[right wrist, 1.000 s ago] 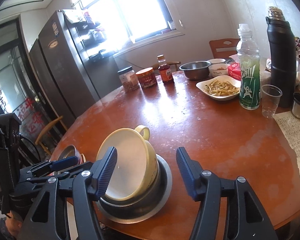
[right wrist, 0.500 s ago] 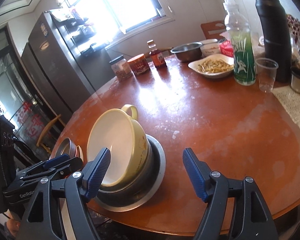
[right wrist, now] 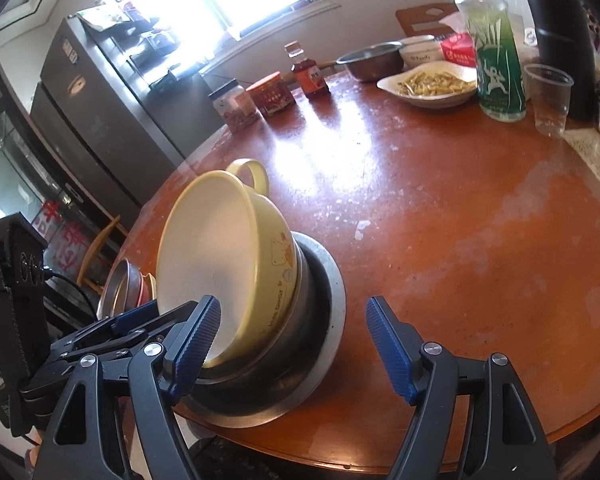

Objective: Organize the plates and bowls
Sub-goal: 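Grasp the rim of the plate and bowl stack with both grippers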

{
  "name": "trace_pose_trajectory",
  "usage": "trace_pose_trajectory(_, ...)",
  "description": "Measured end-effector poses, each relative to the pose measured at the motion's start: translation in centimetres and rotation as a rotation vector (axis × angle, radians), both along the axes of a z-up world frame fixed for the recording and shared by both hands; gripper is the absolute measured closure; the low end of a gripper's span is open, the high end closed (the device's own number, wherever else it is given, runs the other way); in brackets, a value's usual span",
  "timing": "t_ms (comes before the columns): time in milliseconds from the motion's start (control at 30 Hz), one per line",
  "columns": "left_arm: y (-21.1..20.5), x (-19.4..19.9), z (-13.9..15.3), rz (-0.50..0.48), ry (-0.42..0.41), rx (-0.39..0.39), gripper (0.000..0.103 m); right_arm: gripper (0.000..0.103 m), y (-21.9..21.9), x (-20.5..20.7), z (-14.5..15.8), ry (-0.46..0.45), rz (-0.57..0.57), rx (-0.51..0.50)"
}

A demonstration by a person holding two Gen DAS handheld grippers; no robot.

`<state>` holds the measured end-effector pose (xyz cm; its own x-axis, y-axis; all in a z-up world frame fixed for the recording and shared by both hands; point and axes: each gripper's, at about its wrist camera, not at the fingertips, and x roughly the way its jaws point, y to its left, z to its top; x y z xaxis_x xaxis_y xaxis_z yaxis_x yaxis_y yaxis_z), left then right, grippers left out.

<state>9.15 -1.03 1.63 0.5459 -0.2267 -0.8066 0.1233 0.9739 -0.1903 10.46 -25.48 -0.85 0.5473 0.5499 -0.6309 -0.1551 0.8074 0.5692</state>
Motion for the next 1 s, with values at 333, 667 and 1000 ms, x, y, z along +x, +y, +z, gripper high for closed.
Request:
trace_pose_trajectory(333,-0.4,0.8,-1.3,-0.025,0.044,-0.028,0.032,0.042,0.7,0.3,-0.7,-0.013,0.042,0.001)
trace_pose_trajectory(667,-0.9,1.0,-1.9,-0.032,0.058,-0.051,0.039,0.052,0.5,0.4,-0.7,-0.018,0.029,0.001)
trace_pose_trajectory(1000,-0.7,1.0,-1.8,-0.025,0.079,-0.059,0.039,0.052,0.6,0.5,-0.6,-0.02,0.029,0.002)
